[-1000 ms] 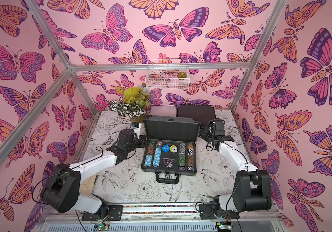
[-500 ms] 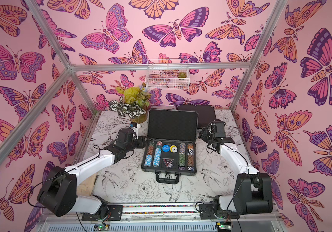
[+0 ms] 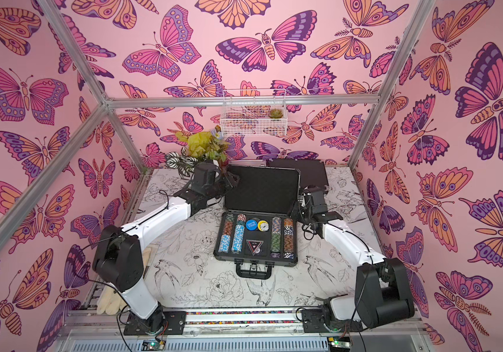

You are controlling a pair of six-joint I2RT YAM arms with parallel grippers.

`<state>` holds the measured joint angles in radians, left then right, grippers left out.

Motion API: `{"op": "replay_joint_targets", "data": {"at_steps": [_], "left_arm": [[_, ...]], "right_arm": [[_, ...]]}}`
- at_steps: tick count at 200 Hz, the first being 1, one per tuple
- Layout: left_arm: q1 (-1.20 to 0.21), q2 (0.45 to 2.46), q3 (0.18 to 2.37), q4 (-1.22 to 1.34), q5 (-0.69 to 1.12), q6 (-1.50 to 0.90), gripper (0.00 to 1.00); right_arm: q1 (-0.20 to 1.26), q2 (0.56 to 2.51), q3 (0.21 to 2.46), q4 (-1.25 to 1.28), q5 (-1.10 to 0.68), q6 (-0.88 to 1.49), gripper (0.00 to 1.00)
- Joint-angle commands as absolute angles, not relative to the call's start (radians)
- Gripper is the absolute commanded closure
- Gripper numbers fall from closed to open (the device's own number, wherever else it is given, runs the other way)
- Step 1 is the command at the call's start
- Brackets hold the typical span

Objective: Close the poker set cases
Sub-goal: Close the lid of the poker set case.

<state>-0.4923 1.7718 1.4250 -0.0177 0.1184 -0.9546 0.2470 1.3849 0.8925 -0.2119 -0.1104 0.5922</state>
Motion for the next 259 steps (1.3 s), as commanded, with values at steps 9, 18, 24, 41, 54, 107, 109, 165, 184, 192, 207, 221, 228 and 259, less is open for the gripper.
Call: {"op": "replay_joint_targets", "data": {"at_steps": [9, 18, 24, 41, 54, 107, 109, 165, 184, 192, 207, 221, 228, 259], "left_arm": [[-0.494, 1.864, 1.551, -0.025, 0.074, -1.136, 0.49], [-0.492, 1.891, 1.579, -0.026, 0.064, -1.163, 0.49], [-0.492, 1.910, 1.597, -0.025, 0.054, -1.176, 0.49], [-0.490, 1.961, 1.649, -0.026, 0.044, -1.208, 0.49], [-0.486, 2.003, 1.689, -0.025, 0.059, -1.237, 0.49], [-0.476, 2.124, 1.811, -0.017, 0.057, -1.289, 0.51], [-0.476, 2.129, 1.814, -0.017, 0.056, -1.292, 0.51], [-0.441, 2.219, 1.893, 0.019, 0.073, -1.334, 0.58], [-0.432, 2.230, 1.894, 0.039, 0.078, -1.348, 0.62], [-0.430, 2.233, 1.896, 0.041, 0.078, -1.348, 0.63], [-0.426, 2.240, 1.900, 0.046, 0.087, -1.353, 0.65], [-0.423, 2.246, 1.903, 0.046, 0.088, -1.358, 0.65], [-0.422, 2.248, 1.904, 0.046, 0.086, -1.359, 0.66], [-0.418, 2.269, 1.927, 0.046, 0.101, -1.371, 0.74]], "right_arm": [[0.289, 1.407, 0.881, -0.179, -0.092, 0.618, 0.38], [0.300, 1.410, 0.878, -0.169, -0.097, 0.623, 0.38], [0.307, 1.413, 0.877, -0.164, -0.099, 0.624, 0.38], [0.330, 1.417, 0.879, -0.155, -0.101, 0.627, 0.38], [0.344, 1.420, 0.881, -0.151, -0.101, 0.629, 0.38], [0.350, 1.430, 0.883, -0.141, -0.112, 0.632, 0.38], [0.350, 1.430, 0.883, -0.142, -0.112, 0.631, 0.38], [0.351, 1.434, 0.878, -0.135, -0.118, 0.632, 0.38], [0.351, 1.440, 0.883, -0.134, -0.122, 0.632, 0.39], [0.350, 1.444, 0.887, -0.135, -0.124, 0.631, 0.39], [0.351, 1.448, 0.891, -0.137, -0.123, 0.630, 0.39], [0.351, 1.451, 0.894, -0.137, -0.125, 0.631, 0.39], [0.351, 1.453, 0.896, -0.138, -0.126, 0.630, 0.39], [0.355, 1.451, 0.897, -0.144, -0.123, 0.628, 0.39]]}}
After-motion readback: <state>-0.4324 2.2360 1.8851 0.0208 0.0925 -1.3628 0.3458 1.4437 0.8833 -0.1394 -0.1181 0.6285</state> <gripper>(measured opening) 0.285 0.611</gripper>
